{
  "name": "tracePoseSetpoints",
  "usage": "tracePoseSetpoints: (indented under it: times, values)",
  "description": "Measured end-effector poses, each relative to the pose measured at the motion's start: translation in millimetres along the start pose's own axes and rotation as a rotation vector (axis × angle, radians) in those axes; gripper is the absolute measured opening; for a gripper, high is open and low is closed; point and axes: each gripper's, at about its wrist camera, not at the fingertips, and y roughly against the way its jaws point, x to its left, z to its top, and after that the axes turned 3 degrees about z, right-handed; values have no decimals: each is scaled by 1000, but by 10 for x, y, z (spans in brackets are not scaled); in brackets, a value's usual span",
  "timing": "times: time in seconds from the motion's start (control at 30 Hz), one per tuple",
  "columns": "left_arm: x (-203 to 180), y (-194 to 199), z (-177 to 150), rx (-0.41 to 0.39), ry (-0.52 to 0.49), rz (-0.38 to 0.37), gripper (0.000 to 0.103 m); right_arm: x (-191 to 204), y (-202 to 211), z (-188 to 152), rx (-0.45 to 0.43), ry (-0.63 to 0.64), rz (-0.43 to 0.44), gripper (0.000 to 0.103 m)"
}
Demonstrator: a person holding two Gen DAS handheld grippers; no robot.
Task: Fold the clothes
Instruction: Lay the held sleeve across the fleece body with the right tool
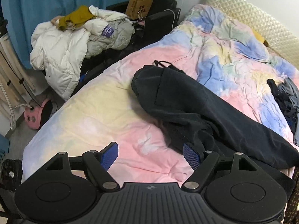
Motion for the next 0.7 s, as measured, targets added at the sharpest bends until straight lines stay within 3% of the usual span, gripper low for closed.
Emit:
tracePoseSetpoints:
  times: [0.17,0.37,0.7]
  values:
    - [-9,-222,115,27,15,-15,78,-131,192,-224,17,-5,-4,11]
    - [-157,-763,435,80,58,-51,78,-63,295,-241,41,44,-7,11]
    - [-598,-2013,1507,141,231,-89,78,88,265,-140,105,136,-67,17]
